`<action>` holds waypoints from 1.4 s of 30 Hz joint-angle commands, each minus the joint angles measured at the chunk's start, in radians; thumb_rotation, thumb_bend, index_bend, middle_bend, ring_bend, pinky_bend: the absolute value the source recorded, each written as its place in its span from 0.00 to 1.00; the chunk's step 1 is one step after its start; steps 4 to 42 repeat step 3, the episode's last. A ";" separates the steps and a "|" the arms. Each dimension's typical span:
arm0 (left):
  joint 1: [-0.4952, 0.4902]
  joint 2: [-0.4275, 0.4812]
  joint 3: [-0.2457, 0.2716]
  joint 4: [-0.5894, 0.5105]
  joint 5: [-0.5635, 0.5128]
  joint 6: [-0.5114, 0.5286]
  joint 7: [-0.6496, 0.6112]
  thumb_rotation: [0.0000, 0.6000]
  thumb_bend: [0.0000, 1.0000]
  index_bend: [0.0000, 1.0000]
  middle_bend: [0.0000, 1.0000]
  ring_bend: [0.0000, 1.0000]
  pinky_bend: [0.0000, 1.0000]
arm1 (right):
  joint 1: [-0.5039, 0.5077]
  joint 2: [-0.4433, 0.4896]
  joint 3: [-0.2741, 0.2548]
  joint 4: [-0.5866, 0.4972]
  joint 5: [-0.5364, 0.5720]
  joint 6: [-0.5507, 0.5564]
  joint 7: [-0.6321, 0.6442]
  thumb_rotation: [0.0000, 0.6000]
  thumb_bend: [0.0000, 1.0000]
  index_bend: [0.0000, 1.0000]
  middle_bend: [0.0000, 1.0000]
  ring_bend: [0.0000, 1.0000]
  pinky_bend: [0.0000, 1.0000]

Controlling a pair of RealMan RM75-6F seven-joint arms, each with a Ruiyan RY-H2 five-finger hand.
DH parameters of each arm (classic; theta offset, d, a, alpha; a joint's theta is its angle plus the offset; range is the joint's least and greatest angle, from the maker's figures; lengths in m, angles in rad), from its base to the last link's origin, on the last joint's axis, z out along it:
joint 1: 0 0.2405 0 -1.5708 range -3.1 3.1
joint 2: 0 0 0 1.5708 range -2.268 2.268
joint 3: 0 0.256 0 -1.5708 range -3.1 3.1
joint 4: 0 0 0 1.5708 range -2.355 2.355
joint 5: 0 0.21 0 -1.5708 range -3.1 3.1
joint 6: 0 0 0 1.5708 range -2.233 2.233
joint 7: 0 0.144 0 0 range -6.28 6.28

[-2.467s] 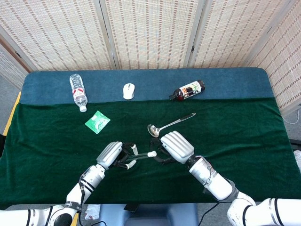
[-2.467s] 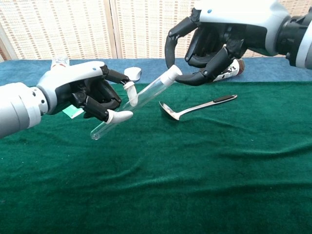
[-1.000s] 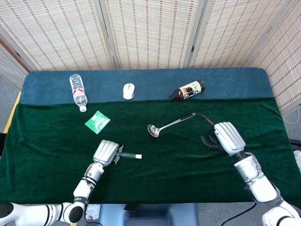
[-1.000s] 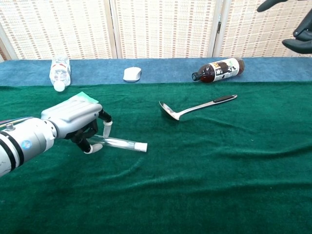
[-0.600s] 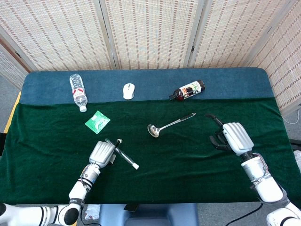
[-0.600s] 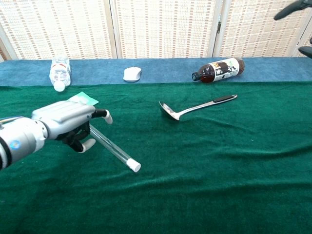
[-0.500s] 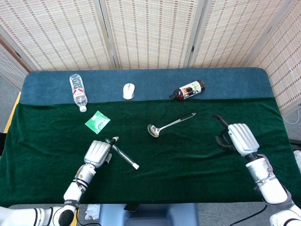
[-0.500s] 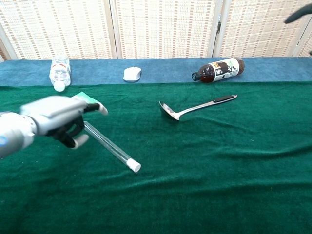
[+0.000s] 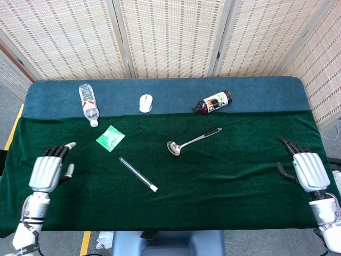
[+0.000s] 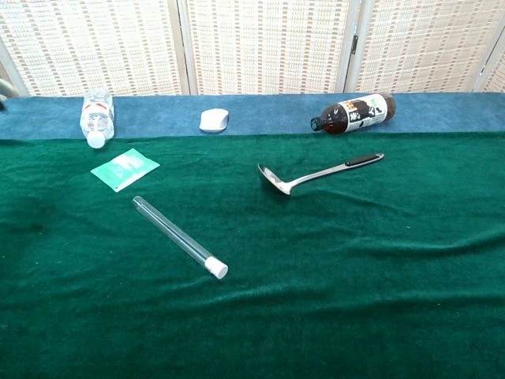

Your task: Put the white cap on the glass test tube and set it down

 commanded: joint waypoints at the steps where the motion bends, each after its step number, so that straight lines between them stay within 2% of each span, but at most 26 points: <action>1: 0.088 0.035 0.029 0.038 0.055 0.089 -0.066 1.00 0.50 0.22 0.24 0.22 0.22 | -0.054 -0.038 -0.019 0.058 -0.036 0.066 0.029 1.00 0.51 0.13 0.13 0.15 0.22; 3: 0.127 0.039 0.045 0.044 0.074 0.123 -0.088 1.00 0.50 0.22 0.24 0.22 0.21 | -0.080 -0.051 -0.026 0.080 -0.042 0.093 0.036 1.00 0.51 0.13 0.13 0.15 0.22; 42: 0.127 0.039 0.045 0.044 0.074 0.123 -0.088 1.00 0.50 0.22 0.24 0.22 0.21 | -0.080 -0.051 -0.026 0.080 -0.042 0.093 0.036 1.00 0.51 0.13 0.13 0.15 0.22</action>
